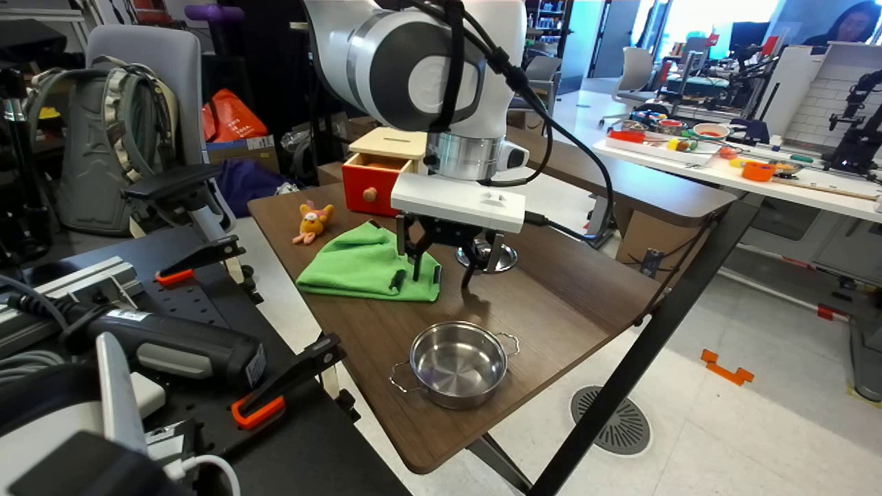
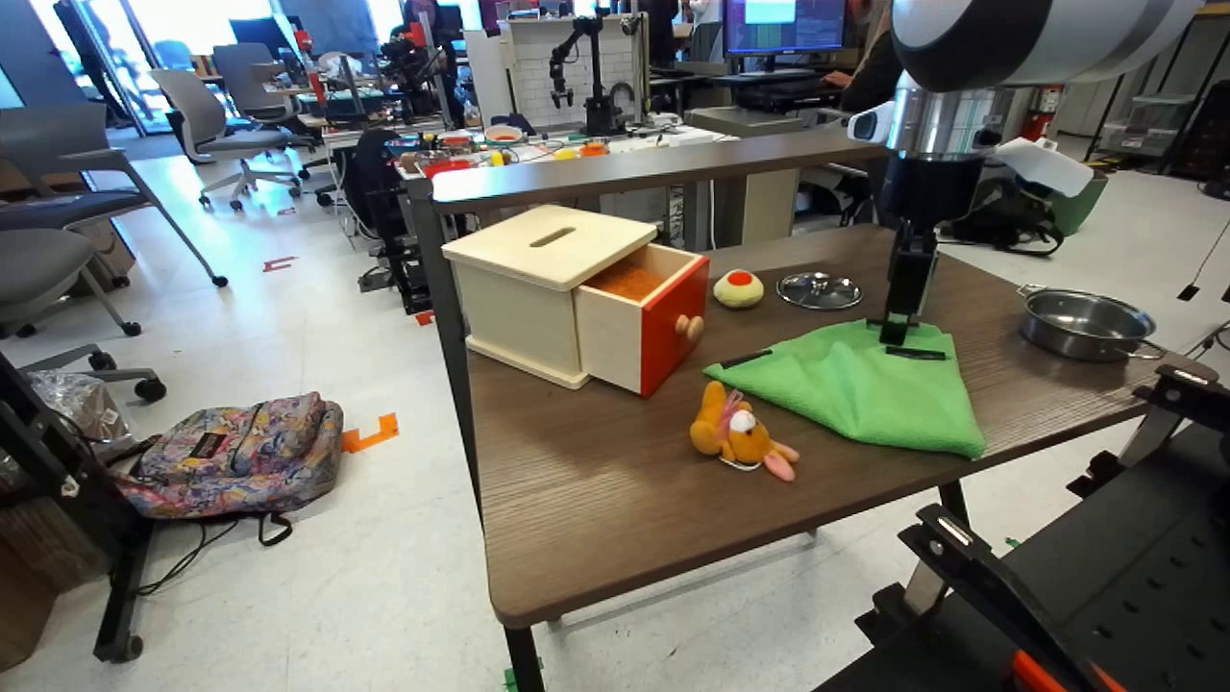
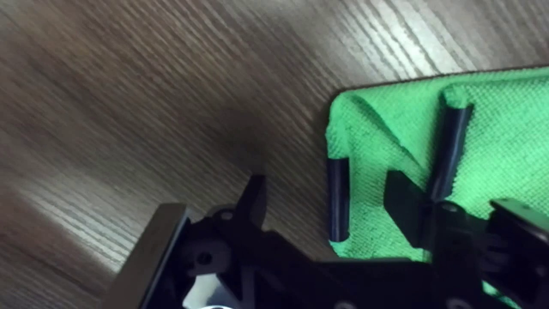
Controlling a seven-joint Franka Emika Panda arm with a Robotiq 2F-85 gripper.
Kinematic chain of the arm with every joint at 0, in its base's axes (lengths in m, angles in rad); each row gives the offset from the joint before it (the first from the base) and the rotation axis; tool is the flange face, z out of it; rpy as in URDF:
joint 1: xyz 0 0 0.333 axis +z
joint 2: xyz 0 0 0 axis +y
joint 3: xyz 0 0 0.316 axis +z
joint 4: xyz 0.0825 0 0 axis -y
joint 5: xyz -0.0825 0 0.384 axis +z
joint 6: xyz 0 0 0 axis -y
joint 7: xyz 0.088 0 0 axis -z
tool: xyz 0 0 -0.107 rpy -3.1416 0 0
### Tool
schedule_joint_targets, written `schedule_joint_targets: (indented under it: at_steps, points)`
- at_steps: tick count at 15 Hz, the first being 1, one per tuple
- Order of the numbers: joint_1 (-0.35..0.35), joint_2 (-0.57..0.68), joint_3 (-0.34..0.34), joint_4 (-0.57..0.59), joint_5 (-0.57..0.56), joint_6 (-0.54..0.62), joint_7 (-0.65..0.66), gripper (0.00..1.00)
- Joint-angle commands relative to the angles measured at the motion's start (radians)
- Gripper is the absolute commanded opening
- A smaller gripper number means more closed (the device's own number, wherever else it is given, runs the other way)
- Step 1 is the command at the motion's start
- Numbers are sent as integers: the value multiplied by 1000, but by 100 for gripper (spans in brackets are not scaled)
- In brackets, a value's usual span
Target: Fold the green towel
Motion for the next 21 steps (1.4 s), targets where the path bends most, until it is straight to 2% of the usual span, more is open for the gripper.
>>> schedule_joint_targets:
  at_steps: [1, 6, 7, 11, 17, 21]
  points:
    - [12, 24, -11, 28, -29, 22, 32, 42]
    - [17, 17, -13, 34, -44, 27, 50, 4]
    - [19, 13, -14, 32, -49, 31, 55, 1]
    - [40, -31, -29, -15, -95, 69, 94, 1]
    - [127, -147, -95, -154, -229, 212, 228, 1]
    - [204, -254, -139, -256, -323, 231, 341, 1]
